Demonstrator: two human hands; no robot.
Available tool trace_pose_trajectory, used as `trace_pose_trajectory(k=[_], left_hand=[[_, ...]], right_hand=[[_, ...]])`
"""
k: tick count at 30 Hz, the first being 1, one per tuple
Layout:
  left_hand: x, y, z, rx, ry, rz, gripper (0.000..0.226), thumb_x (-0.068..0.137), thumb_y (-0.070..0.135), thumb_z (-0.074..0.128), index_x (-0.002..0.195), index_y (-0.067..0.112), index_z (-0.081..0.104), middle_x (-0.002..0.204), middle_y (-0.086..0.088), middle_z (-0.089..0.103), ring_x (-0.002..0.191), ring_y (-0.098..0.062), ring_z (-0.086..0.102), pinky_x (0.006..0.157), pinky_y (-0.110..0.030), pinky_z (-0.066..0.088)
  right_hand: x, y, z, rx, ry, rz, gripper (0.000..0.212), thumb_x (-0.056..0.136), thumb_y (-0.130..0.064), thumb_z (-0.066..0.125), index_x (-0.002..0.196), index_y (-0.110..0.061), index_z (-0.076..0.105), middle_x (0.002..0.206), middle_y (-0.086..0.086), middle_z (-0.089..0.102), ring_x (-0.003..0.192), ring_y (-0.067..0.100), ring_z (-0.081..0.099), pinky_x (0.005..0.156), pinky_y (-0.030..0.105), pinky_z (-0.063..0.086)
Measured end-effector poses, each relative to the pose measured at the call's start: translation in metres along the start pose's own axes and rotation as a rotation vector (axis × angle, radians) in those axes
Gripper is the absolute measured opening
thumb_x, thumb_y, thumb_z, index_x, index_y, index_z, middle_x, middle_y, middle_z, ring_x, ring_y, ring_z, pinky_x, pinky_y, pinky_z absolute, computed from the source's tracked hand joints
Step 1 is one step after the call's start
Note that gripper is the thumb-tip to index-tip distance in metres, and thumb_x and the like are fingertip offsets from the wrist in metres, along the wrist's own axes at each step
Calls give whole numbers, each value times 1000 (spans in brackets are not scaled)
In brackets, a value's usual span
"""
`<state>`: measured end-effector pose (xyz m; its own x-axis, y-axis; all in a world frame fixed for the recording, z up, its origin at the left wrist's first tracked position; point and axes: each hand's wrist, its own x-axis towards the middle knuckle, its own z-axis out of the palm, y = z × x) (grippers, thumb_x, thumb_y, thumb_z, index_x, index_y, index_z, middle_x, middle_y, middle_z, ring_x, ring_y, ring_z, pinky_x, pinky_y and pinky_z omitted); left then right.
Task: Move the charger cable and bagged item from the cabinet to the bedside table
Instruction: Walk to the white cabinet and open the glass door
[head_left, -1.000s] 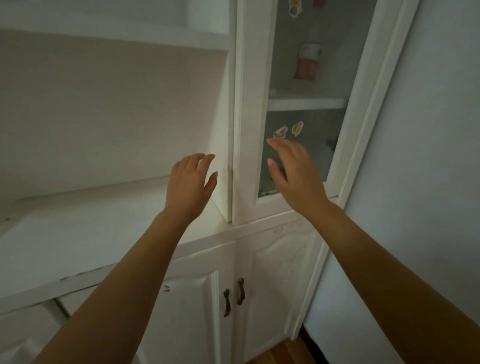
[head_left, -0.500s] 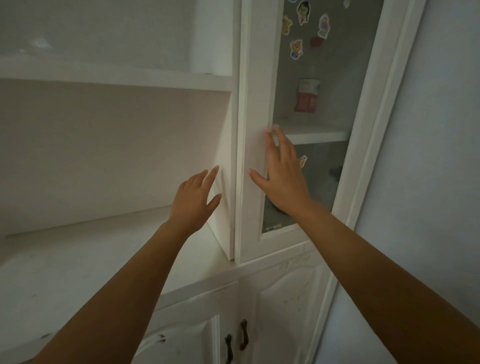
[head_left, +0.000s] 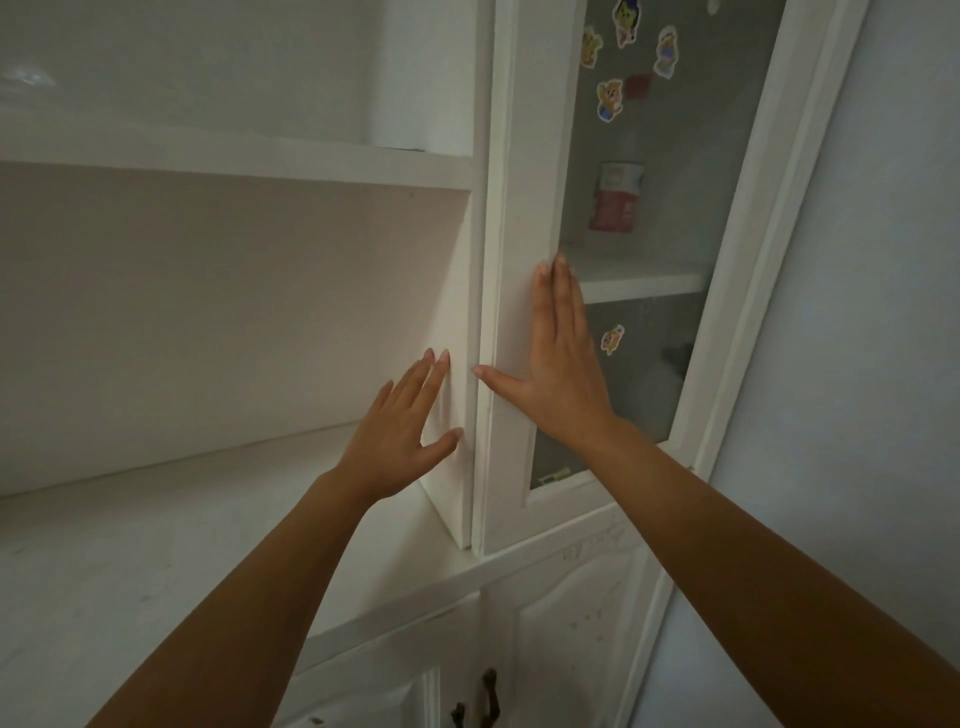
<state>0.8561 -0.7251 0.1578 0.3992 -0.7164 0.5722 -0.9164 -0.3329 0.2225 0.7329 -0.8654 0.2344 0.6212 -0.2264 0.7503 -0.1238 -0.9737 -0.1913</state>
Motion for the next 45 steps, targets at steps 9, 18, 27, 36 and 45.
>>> trace_pose_trajectory(k=[9,18,27,36,45], left_hand=[[3,-5,4,-123,-4,28,79,77,70,28,134,43,-21,152,9,-13,140,-9,-4,113,-38,5],[2,-3,16,-131,74,7,78,80,63,33,136,42,-17,154,6,-9,139,-5,-2,114,-40,3],[1,-3,15,-128,80,-18,78,78,65,31,136,44,-16,154,7,-8,140,-7,-5,115,-46,-2],[3,-2,15,-82,71,-41,79,73,73,24,135,42,-15,154,4,-5,141,-14,-1,115,-48,-1],[-11,9,21,-94,192,-40,70,82,62,27,141,35,1,154,-1,12,140,-18,9,113,-51,9]], right_hand=[[0,-2,5,19,39,27,106,76,-49,64,143,-9,-8,154,12,-9,140,21,-12,113,44,8],[-1,-10,6,-16,43,43,102,81,-43,61,142,-7,-13,153,12,-14,140,21,-14,109,37,7],[-9,-14,5,24,76,14,92,85,-33,59,142,-5,-6,153,16,-12,141,26,-7,107,31,11],[-30,-4,-24,-12,57,-83,86,86,-40,56,138,-37,-13,153,15,-13,141,30,5,97,29,22],[-54,6,-53,-40,72,-127,40,86,-40,49,125,-42,38,153,18,3,138,37,16,102,48,35]])
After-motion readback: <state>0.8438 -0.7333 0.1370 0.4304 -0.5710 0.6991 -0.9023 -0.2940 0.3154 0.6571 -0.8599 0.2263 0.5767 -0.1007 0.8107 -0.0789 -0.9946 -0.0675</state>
